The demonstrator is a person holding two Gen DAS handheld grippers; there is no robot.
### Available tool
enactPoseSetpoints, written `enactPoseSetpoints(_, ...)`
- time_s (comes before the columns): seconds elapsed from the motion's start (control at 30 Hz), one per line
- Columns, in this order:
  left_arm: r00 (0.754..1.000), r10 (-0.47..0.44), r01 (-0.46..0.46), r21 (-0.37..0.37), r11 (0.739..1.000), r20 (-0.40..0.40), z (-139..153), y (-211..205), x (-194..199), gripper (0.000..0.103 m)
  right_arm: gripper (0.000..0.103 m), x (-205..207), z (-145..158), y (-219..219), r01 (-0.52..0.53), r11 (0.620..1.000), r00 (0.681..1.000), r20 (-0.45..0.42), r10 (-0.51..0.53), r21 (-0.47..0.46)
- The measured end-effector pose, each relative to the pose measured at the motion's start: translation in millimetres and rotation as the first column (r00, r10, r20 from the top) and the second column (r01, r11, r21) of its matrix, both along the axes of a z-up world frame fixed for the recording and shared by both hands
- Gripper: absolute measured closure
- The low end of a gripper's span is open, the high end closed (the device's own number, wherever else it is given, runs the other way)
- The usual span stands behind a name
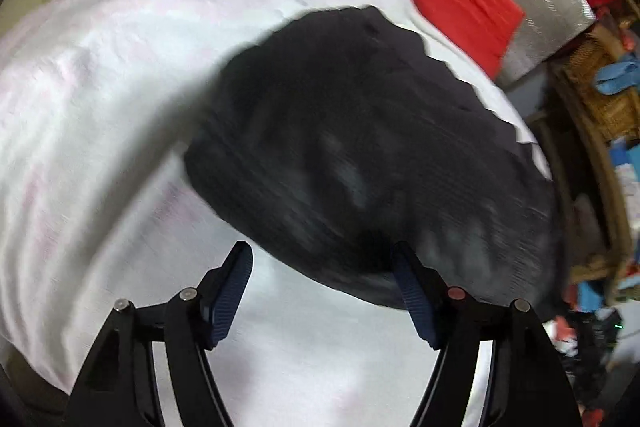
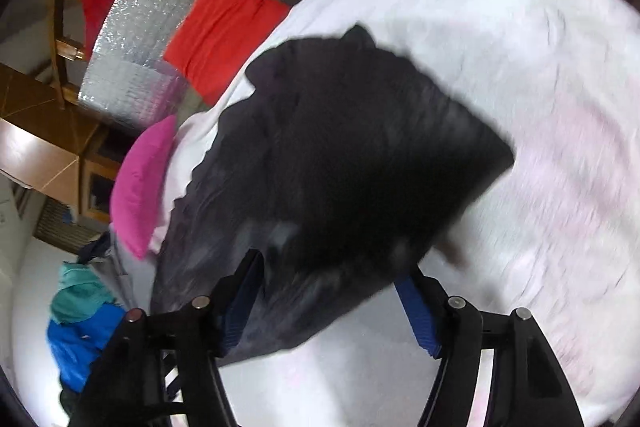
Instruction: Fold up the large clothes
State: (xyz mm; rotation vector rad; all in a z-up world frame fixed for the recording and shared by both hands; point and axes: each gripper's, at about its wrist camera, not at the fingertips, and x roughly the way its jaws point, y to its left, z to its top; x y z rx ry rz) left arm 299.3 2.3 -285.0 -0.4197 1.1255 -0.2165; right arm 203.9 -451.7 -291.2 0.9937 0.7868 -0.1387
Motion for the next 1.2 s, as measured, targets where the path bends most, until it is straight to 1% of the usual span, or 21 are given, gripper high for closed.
enactPoseSetpoints(0.07, 0.999, -0.032, 0.032, 0.009, 0.999, 0.004, -0.7, -15.1, -3.3, 0.029, 0.032, -0.7, -7.0, 13.1, -0.03, 0.999, 1.0, 0.0, 0.03, 0.043)
enactPoseSetpoints(0.13, 0.996, -0.083, 0.083, 0.01, 0.997, -0.016, -5.3, -32.3, -4.2, 0.029, 0.032, 14.0, -16.8, 31.3, -0.086, 0.992, 0.996, -0.011, 0.088, 0.09)
enactPoseSetpoints(0.2, 0.994, -0.108, 0.109, 0.006, 0.994, -0.033, -9.2, -44.5, -1.5, 0.029, 0.032, 27.1, -21.8, 46.1, -0.112, 0.99, 0.993, -0.01, 0.113, 0.087)
enactPoseSetpoints(0.3, 0.996, -0.077, 0.077, -0.011, 0.997, -0.039, -13.2, -50.1, 4.7, 0.029, 0.031, 44.5, -21.3, 58.0, -0.089, 0.995, 0.996, 0.008, 0.088, 0.036)
enactPoseSetpoints(0.33, 0.997, -0.069, 0.068, -0.02, 0.997, -0.023, -12.8, -51.5, 6.2, 0.029, 0.031, 49.1, -21.2, 61.6, -0.093, 0.995, 0.995, 0.021, 0.093, 0.025)
enactPoseSetpoints(0.37, 0.998, -0.067, 0.067, -0.02, 0.998, -0.01, -13.0, -53.3, 8.3, 0.029, 0.037, 52.0, -19.6, 65.3, -0.096, 0.995, 0.995, 0.029, 0.096, 0.0)
enactPoseSetpoints(0.4, 0.998, -0.065, 0.065, -0.016, 0.998, 0.003, -12.7, -57.1, 11.2, 0.029, 0.051, 50.8, -17.0, 68.1, -0.093, 0.995, 0.995, 0.036, 0.095, -0.033)
enactPoseSetpoints(0.47, 0.997, -0.068, 0.069, -0.01, 0.998, 0.024, -9.6, -60.7, 12.9, 0.032, 0.059, 47.7, -4.5, 74.3, -0.092, 0.987, 0.994, 0.051, 0.1, -0.13)
enactPoseSetpoints(0.5, 0.997, -0.072, 0.072, -0.007, 0.997, 0.033, -7.1, -62.2, 13.1, 0.034, 0.063, 46.2, 2.7, 78.0, -0.095, 0.981, 0.992, 0.07, 0.109, -0.172)
enactPoseSetpoints(0.57, 0.996, -0.072, 0.073, -0.014, 0.997, 0.05, -4.0, -62.4, 16.5, 0.035, 0.064, 38.9, 13.1, 79.6, -0.087, 0.973, 0.988, 0.106, 0.111, -0.216)
enactPoseSetpoints(0.6, 0.996, -0.077, 0.077, -0.008, 0.997, 0.049, -4.8, -62.5, 17.3, 0.035, 0.064, 38.3, 16.4, 82.3, -0.089, 0.965, 0.987, 0.106, 0.118, -0.248)
enactPoseSetpoints(0.63, 0.996, -0.084, 0.083, 0.01, 0.996, 0.035, -8.1, -63.8, 17.7, 0.035, 0.064, 41.5, 15.1, 87.4, -0.103, 0.952, 0.988, 0.078, 0.131, -0.288)
enactPoseSetpoints(0.67, 0.996, -0.09, 0.089, 0.029, 0.996, 0.019, -11.8, -64.0, 16.3, 0.034, 0.064, 45.4, 8.8, 91.7, -0.128, 0.939, 0.989, 0.027, 0.144, -0.319)
enactPoseSetpoints(0.73, 0.993, -0.119, 0.119, 0.087, 0.989, -0.006, -18.5, -75.3, 18.2, 0.033, 0.064, 49.5, -2.2, 96.0, -0.158, 0.932, 0.987, -0.037, 0.154, -0.326)
enactPoseSetpoints(0.83, 0.99, -0.138, 0.134, 0.13, 0.982, 0.02, -8.6, -78.9, 14.0, 0.033, 0.064, 41.4, 6.8, 91.4, -0.167, 0.927, 0.986, -0.029, 0.167, -0.336)
enactPoseSetpoints(0.87, 0.989, -0.147, 0.142, 0.15, 0.978, 0.027, -4.2, -79.9, 11.2, 0.033, 0.061, 38.0, 10.5, 91.1, -0.167, 0.929, 0.986, -0.029, 0.167, -0.331)
enactPoseSetpoints(0.9, 0.988, -0.152, 0.144, 0.172, 0.975, 0.033, -1.4, -80.7, 8.7, 0.033, 0.053, 33.8, 13.1, 91.3, -0.17, 0.93, 0.985, -0.036, 0.167, -0.326)
enactPoseSetpoints(0.97, 0.984, -0.163, 0.141, 0.245, 0.959, 0.069, 8.2, -81.9, -4.3, 0.033, 0.045, 23.2, 18.1, 94.2, -0.189, 0.921, 0.982, -0.055, 0.181, -0.341)
enactPoseSetpoints(1.03, 0.977, -0.181, 0.138, 0.31, 0.941, 0.113, 18.9, -84.5, -21.8, 0.033, 0.043, 8.7, 26.7, 99.1, -0.189, 0.903, 0.982, -0.048, 0.184, -0.385)
enactPoseSetpoints(1.1, 0.968, -0.204, 0.142, 0.355, 0.924, 0.144, 28.7, -87.5, -39.3, 0.032, 0.041, -12.2, 40.1, 101.2, -0.169, 0.876, 0.984, -0.023, 0.178, -0.452)
enactPoseSetpoints(1.2, 0.946, -0.238, 0.125, 0.432, 0.893, 0.219, 47.1, -90.0, -63.7, 0.032, 0.038, -42.6, 66.6, 105.4, -0.124, 0.841, 0.986, 0.031, 0.165, -0.526)
